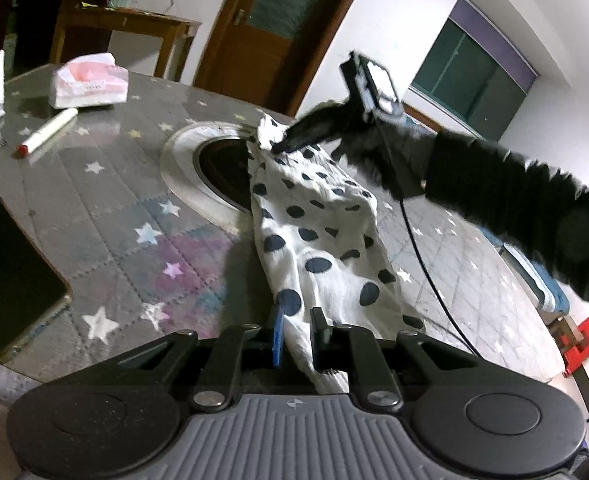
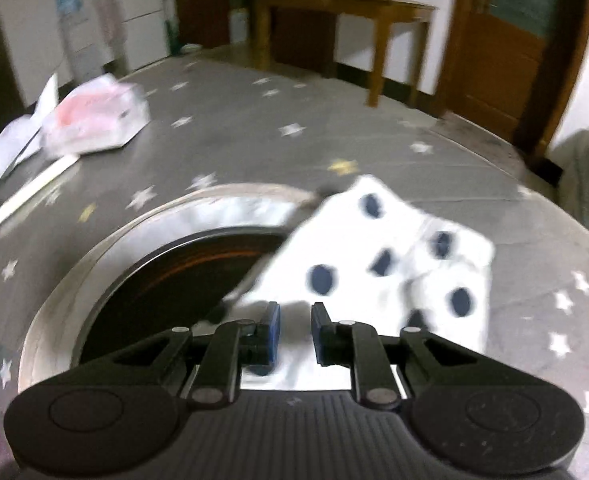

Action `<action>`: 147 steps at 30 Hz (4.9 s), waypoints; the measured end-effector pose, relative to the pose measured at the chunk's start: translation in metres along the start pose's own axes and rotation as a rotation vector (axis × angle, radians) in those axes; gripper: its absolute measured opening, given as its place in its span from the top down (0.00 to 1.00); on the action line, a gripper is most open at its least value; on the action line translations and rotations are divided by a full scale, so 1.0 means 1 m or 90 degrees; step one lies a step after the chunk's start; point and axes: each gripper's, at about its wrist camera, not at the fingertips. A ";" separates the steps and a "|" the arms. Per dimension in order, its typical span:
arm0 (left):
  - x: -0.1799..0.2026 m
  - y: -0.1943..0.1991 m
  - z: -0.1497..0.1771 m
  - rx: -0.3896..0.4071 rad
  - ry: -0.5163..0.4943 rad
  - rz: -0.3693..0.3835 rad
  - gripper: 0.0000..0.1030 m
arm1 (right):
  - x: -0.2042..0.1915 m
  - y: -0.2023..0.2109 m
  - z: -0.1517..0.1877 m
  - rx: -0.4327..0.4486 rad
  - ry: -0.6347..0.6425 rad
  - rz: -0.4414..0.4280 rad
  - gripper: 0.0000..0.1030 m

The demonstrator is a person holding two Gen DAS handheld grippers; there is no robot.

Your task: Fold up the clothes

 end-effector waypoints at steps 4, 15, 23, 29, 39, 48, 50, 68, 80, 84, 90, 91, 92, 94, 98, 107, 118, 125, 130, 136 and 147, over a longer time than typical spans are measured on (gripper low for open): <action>0.003 0.003 -0.008 0.014 -0.004 -0.012 0.85 | -0.013 0.001 -0.001 0.010 -0.008 -0.041 0.84; 0.038 -0.054 -0.046 0.016 -0.065 0.023 0.85 | 0.064 0.090 0.036 0.062 -0.049 -0.021 0.80; 0.064 -0.108 -0.066 -0.018 -0.079 0.061 0.85 | 0.111 0.113 0.107 0.033 -0.069 0.019 0.80; 0.077 -0.150 -0.072 -0.063 -0.099 0.060 0.85 | 0.108 0.104 0.128 0.034 -0.059 -0.040 0.80; 0.082 -0.200 -0.081 -0.111 -0.121 0.046 0.84 | 0.094 0.103 0.100 0.090 -0.081 -0.183 0.77; 0.061 -0.206 -0.086 -0.101 -0.075 0.037 0.78 | 0.116 0.105 0.106 0.102 -0.160 -0.213 0.71; 0.057 -0.206 -0.086 -0.100 -0.068 0.036 0.78 | 0.123 0.108 0.115 0.097 -0.171 -0.207 0.70; 0.026 -0.202 -0.089 -0.089 0.020 0.036 0.78 | 0.108 0.098 0.154 0.066 -0.165 -0.208 0.67; 0.015 -0.189 -0.089 -0.079 0.011 0.015 0.73 | 0.100 0.125 0.156 0.060 -0.121 -0.133 0.95; 0.007 -0.188 -0.085 -0.088 -0.018 -0.024 0.74 | 0.098 0.128 0.160 0.028 -0.103 -0.090 0.95; 0.008 -0.173 -0.083 -0.079 -0.038 -0.023 0.73 | 0.095 0.137 0.153 0.041 -0.097 -0.041 0.84; 0.011 -0.169 -0.082 -0.077 -0.044 -0.019 0.73 | 0.092 0.138 0.149 0.050 -0.091 -0.043 0.84; 0.013 -0.165 -0.081 -0.075 -0.049 -0.015 0.73 | 0.090 0.138 0.145 0.060 -0.085 -0.045 0.84; 0.025 -0.159 -0.075 -0.072 -0.078 -0.006 0.73 | 0.085 0.139 0.138 0.078 -0.072 -0.049 0.84; 0.043 -0.152 -0.060 -0.084 -0.122 0.010 0.73 | 0.073 0.135 0.126 0.102 -0.045 -0.059 0.84; 0.028 -0.131 -0.039 -0.093 -0.111 0.015 0.73 | 0.065 0.107 0.130 0.064 -0.028 -0.031 0.83; 0.013 -0.102 -0.029 -0.063 -0.093 -0.002 0.73 | 0.009 0.153 0.157 0.071 0.053 -0.132 0.68; 0.005 -0.087 -0.029 -0.039 -0.085 -0.008 0.73 | -0.007 0.166 0.180 0.051 0.081 -0.105 0.67; 0.007 -0.081 -0.037 -0.013 -0.087 -0.004 0.73 | -0.017 0.188 0.176 0.088 0.070 -0.132 0.66; -0.003 -0.089 -0.028 -0.024 -0.096 -0.035 0.74 | -0.050 0.187 0.186 0.069 0.087 -0.195 0.66; 0.008 -0.059 -0.023 0.014 -0.116 -0.036 0.73 | -0.072 0.212 0.203 0.079 0.136 -0.194 0.66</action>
Point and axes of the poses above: each gripper's, at about its wrist camera, not at the fingertips, and y roughly against the way its jaws point, x to its right, z to its underside, and after that the axes turned 8 degrees about z, right-handed
